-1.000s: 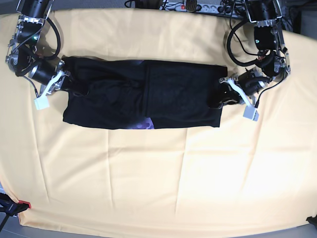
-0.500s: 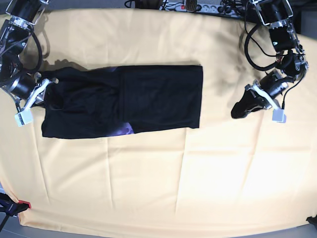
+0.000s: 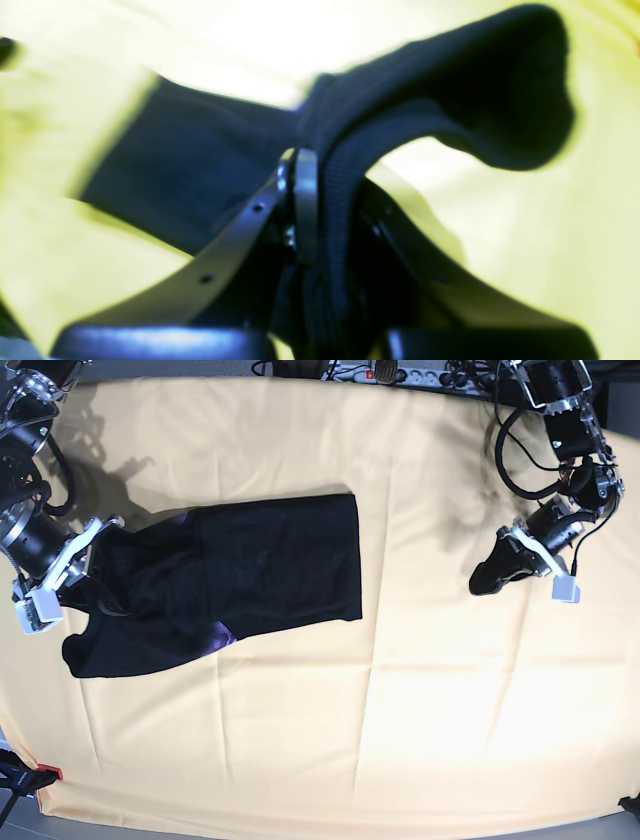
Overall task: Fold the T-shirt properly
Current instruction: 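Fold the strip end with the right gripper over toward the left gripper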
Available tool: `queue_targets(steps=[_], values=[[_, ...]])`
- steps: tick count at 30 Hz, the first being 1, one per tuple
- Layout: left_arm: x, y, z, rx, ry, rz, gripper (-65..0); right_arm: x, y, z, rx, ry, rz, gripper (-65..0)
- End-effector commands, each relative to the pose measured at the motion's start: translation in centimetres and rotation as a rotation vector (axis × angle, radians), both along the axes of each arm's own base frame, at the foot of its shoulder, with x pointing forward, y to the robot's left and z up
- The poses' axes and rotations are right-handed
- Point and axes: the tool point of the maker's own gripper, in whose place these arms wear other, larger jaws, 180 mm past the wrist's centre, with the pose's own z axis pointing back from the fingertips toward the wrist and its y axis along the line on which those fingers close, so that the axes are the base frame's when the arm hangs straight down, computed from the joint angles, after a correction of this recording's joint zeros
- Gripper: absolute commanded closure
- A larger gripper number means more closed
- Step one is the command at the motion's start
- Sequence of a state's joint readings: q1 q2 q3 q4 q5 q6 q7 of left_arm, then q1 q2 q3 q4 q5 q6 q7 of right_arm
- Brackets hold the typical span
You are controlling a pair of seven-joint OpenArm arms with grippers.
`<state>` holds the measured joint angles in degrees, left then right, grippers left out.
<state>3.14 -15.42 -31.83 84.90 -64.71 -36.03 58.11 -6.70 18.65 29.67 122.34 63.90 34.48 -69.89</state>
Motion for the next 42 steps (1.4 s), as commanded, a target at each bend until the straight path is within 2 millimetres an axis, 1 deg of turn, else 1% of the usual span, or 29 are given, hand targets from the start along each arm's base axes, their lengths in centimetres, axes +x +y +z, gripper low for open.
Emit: queue_targets(steps=[1, 6, 9, 12, 16, 19, 21, 22, 25, 26, 27, 30, 32, 34, 36, 38, 39, 40, 41, 42], values=[[0.7, 0.3, 1.7, -0.006, -0.057, 0.002, 0.0, 0.2, 1.1, 1.4, 0.041, -0.060, 0.031, 0.0], [0.7, 0.3, 1.7, -0.008, -0.057, 0.002, 0.0, 0.0, 6.7, -0.1, 0.166, -0.038, 0.115, 0.0], [0.7, 0.3, 1.7, -0.009, -0.057, 0.003, 0.0, -0.4, 10.2, -0.3, 0.215, -0.040, 0.184, 0.0], [0.7, 0.3, 1.7, -0.008, -0.056, 0.002, 0.0, -0.7, 13.1, -0.5, 0.229, -0.038, 0.240, 0.0], [0.7, 0.3, 1.7, -0.009, -0.057, 0.002, 0.0, -0.8, 16.4, -0.9, 0.215, -0.039, 0.292, 0.0], [0.7, 0.3, 1.7, -0.009, -0.057, 0.002, 0.0, -0.8, 18.2, -2.1, 0.191, -0.018, 0.328, 0.0], [0.7, 0.3, 1.7, -0.010, -0.057, 0.002, 0.0, -0.6, 19.4, -3.0, 0.216, -0.002, 0.349, 0.0], [0.7, 0.3, 1.7, -0.013, -0.059, 0.003, 0.0, -0.6, 20.1, -3.1, 0.244, -0.001, 0.364, -6.5], [0.7, 0.2, 1.8, -0.017, -0.062, 0.003, 0.0, -0.5, 22.5, -3.1, 0.268, 0.005, 0.439, -37.0], [0.7, 0.2, 1.9, -0.022, -0.065, 0.003, 0.0, -0.5, 23.4, -2.7, 0.264, -0.006, 0.472, -44.6], [0.7, 0.2, 2.0, -0.024, -0.066, 0.003, 0.0, -0.7, 24.2, -2.1, 0.260, -0.018, 0.508, -48.5], [0.7, 0.2, 2.2, -0.033, -0.072, 0.002, 0.0, -2.0, 26.5, 0.8, 0.288, -0.052, 0.660, -48.8], [0.7, 0.2, 2.2, -0.032, -0.071, 0.002, 0.0, -2.4, 27.0, 2.3, 0.292, -0.074, 0.720, -48.8], [0.7, 0.2, 2.1, -0.029, -0.068, 0.000, 0.0, -2.1, 26.9, 2.7, 0.272, -0.089, 0.723, -48.8], [0.6, 0.3, 2.1, -0.023, -0.065, -0.004, 0.0, -1.0, 26.4, 2.5, 0.220, -0.105, 0.688, -48.6], [0.6, 0.7, 2.1, -0.008, -0.062, -0.008, 0.0, 0.4, 25.4, 2.3, 0.176, -0.116, 0.635, -47.6], [0.6, 0.9, 2.3, -0.001, -0.063, -0.009, 0.0, 0.9, 24.8, 2.4, 0.174, -0.124, 0.609, -45.8], [0.6, 1.1, 2.5, 0.000, -0.065, -0.013, 0.0, 1.6, 24.0, 2.7, 0.183, -0.137, 0.578, -42.2], [0.4, 1.0, 2.9, -0.006, -0.079, -0.035, 0.0, 2.2, 23.1, 3.1, 0.195, -0.153, 0.545, -35.3], [0.0, 0.6, 3.5, -0.014, -0.104, -0.077, 0.0, 2.8, 22.2, 3.4, 0.204, -0.166, 0.512, -23.9]])
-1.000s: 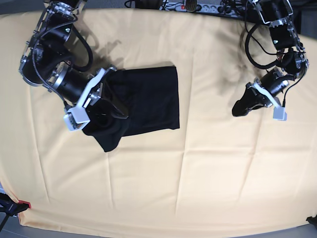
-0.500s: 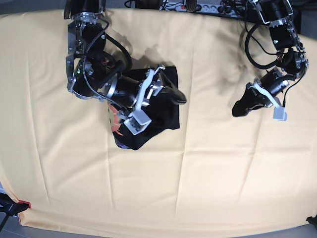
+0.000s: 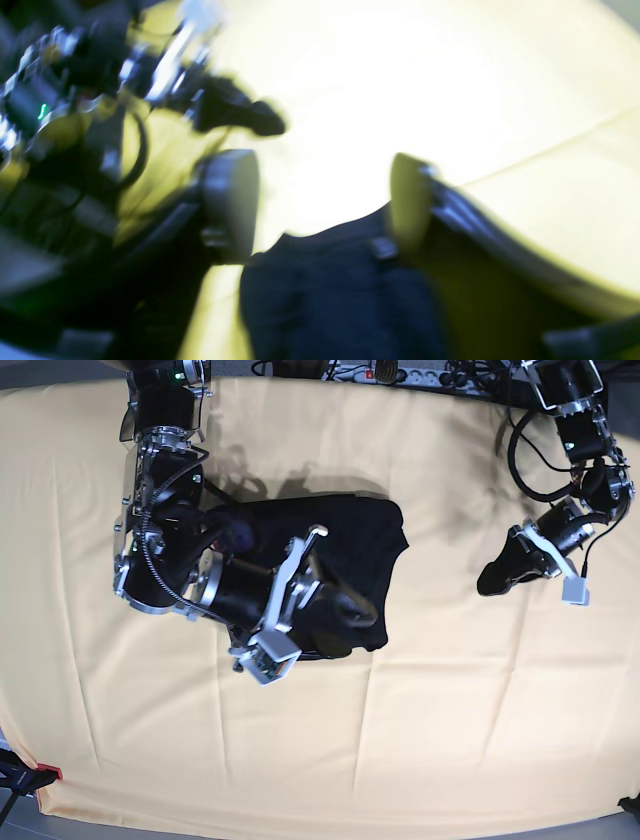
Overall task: Fold the T-shirt properly
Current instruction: 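Fold the strip end with the right gripper over toward the left gripper, then press and flatten the folded bundle with both grippers, then release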
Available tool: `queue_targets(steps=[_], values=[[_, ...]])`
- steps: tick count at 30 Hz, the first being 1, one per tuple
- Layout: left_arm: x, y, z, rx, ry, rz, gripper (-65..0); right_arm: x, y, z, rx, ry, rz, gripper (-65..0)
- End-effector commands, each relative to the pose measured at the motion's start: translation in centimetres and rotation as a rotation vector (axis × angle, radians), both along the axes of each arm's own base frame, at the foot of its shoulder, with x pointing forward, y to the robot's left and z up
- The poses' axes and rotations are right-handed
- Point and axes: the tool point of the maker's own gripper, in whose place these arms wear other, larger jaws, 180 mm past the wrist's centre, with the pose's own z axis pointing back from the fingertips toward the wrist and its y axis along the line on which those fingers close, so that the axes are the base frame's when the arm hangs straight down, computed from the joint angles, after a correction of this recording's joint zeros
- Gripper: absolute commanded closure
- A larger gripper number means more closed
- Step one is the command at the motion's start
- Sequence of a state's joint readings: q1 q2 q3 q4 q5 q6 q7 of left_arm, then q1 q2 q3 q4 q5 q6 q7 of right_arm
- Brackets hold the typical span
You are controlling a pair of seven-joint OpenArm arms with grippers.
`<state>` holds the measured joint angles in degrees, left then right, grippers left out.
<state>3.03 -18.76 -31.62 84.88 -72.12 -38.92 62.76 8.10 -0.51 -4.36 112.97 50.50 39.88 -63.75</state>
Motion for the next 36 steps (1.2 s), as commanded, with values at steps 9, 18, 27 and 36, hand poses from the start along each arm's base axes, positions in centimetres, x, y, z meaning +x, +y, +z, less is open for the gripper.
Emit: queue_targets(steps=[9, 18, 27, 36], values=[[-3.1, -6.8, 1.6, -0.002, 0.001, -0.352, 0.0, 4.8, -6.3, 0.6, -0.119, -0.141, -0.169, 0.0], [-8.6, -17.6, 1.7, 0.211, -0.091, -0.755, 0.0, 10.0, -6.3, -5.6, -0.275, 0.051, -0.095, 0.0], [-9.7, -19.7, -5.4, 0.562, -0.126, -0.828, 0.0, 12.1, -7.2, -11.9, -0.470, 0.172, -0.083, 0.0], [-4.8, -16.8, -6.2, 0.714, -0.168, -0.726, 0.0, 9.5, -10.4, -14.7, -0.529, 0.308, -0.047, 0.0]])
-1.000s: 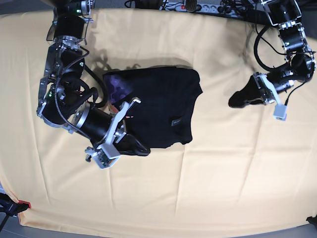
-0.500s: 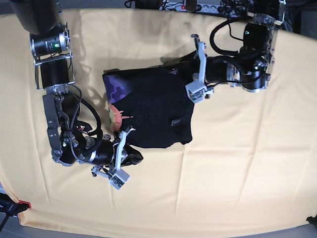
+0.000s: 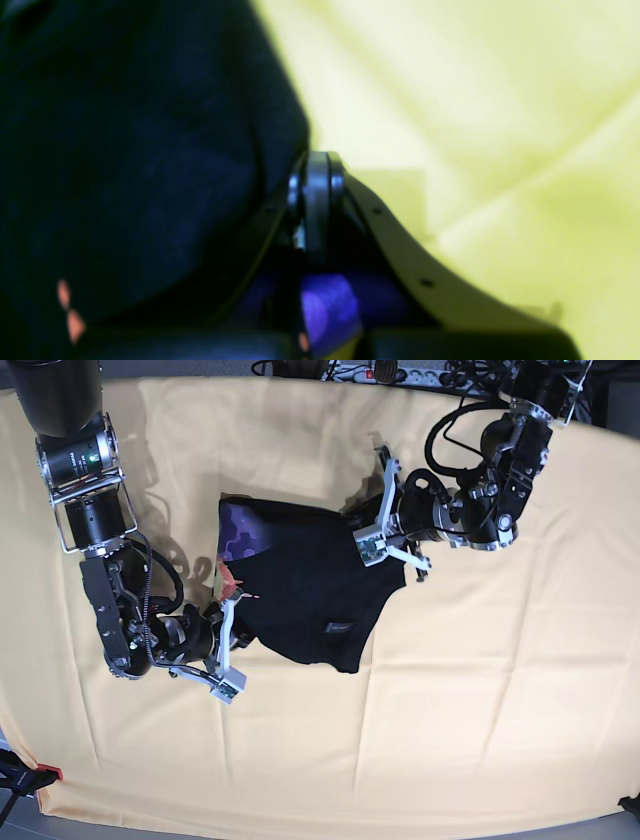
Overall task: Fold the T-shirt properly
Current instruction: 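Press and flatten the folded bundle with both grippers, then release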
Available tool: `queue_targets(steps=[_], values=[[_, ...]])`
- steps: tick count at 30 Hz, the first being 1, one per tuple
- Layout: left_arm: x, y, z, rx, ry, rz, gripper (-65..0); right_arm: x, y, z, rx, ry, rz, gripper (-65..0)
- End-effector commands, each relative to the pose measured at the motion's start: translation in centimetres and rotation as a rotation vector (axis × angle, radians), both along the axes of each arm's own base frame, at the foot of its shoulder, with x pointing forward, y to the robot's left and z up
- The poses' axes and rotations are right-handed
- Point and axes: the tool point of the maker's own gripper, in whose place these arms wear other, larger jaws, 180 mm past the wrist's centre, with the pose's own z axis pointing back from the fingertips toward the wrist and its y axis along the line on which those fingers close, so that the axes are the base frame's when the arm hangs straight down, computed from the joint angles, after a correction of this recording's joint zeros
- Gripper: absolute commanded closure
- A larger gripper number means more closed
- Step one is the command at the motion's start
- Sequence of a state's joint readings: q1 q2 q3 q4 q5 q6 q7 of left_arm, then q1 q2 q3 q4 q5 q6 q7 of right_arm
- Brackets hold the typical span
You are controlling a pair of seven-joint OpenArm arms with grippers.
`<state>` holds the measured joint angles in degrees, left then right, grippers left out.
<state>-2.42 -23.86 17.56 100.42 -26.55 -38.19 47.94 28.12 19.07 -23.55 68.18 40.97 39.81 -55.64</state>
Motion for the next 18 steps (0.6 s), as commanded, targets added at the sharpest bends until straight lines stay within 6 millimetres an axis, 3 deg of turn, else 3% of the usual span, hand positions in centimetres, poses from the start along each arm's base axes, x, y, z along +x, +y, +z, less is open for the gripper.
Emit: queue_targets(steps=[1, 7, 11, 18], values=[[1.5, 0.7, 0.3, 0.003, -0.027, 0.027, 0.0, 1.1, -0.2, 2.2, 0.031, -0.040, 0.001, 0.0], [6.8, 2.7, -0.8, -0.086, -0.058, 0.148, 0.0, -1.6, -0.4, 2.1, 0.117, 0.041, 0.014, 0.0], [9.9, 3.7, -1.6, -0.102, -0.084, 0.208, 0.0, -4.9, 0.2, 0.8, 0.129, 0.061, 0.041, 0.0], [13.9, 2.5, -1.2, -0.172, -0.108, 0.259, 0.0, -9.3, 0.2, 0.8, 0.171, 0.031, -0.002, 0.0]])
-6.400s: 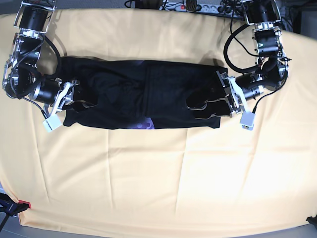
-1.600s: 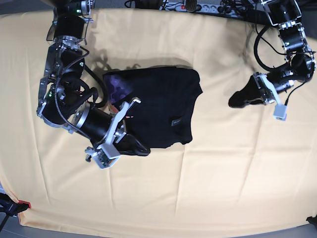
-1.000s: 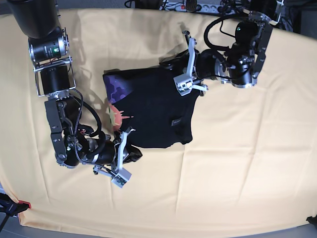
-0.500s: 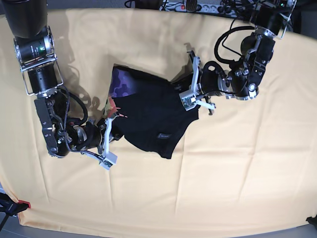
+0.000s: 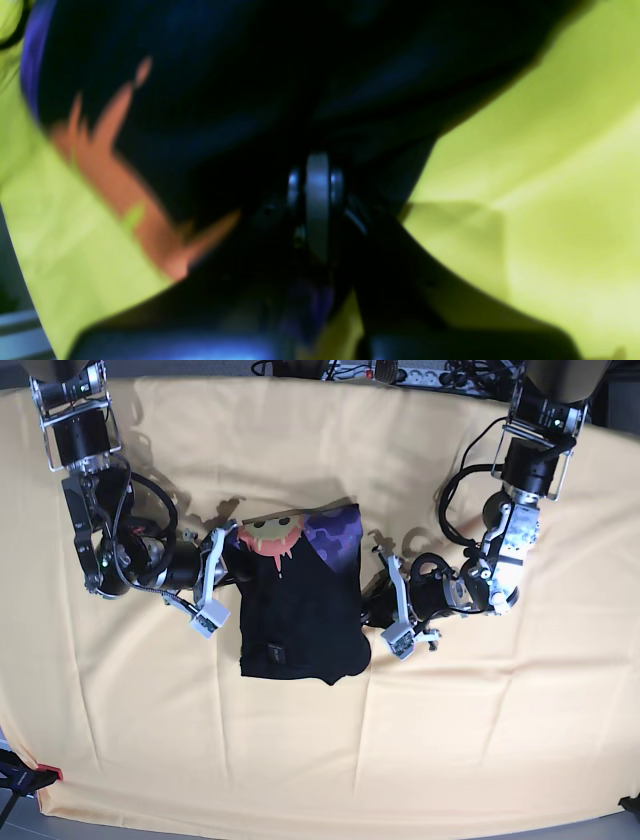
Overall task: Fold the T-shirt properly
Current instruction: 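Press and flatten the folded bundle with both grippers, then release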
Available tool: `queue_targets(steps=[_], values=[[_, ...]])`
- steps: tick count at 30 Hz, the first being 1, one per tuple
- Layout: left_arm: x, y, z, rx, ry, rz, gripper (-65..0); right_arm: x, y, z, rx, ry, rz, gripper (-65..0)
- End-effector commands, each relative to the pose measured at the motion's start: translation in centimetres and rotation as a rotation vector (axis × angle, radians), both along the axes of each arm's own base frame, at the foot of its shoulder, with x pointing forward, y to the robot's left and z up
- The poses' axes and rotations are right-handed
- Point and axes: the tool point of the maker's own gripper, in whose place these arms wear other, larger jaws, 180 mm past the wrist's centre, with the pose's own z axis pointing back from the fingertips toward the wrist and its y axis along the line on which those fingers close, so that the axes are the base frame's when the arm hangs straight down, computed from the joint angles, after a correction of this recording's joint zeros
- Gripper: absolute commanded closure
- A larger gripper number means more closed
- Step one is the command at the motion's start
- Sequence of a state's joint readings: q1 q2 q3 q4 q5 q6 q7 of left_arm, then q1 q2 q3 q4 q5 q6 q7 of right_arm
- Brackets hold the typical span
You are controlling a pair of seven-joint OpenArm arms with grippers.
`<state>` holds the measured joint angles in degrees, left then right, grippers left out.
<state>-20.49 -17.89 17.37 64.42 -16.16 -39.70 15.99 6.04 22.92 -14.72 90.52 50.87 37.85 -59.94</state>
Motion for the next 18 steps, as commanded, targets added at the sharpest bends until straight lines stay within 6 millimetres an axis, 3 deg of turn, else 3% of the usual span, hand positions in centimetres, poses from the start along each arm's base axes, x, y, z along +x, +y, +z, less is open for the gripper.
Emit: queue_targets(steps=[1, 5, 9, 15, 18], values=[[1.3, 0.6, 0.1, 0.064, -0.018, 0.023, 0.0, 0.5, -0.4, 1.4, 0.006, -0.049, -0.017, 0.0], [1.9, 0.0, 0.5, 0.089, -0.001, 0.011, 0.0, 0.7, -1.4, 2.9, 0.000, -0.135, -0.128, 0.0], [0.9, 0.2, 1.8, 0.126, 0.092, -0.048, 0.0, 2.2, -2.9, 6.4, 0.070, -0.232, -0.237, 0.0], [-2.1, 0.6, 8.8, -0.101, 0.180, -0.152, 0.0, 2.1, -4.4, 14.0, 0.282, -0.385, -0.225, 0.0], [-3.5, 1.2, 11.6, -0.164, 0.203, -0.210, 0.0, 0.7, -5.7, 16.0, 0.373, -0.367, -0.218, 0.0]])
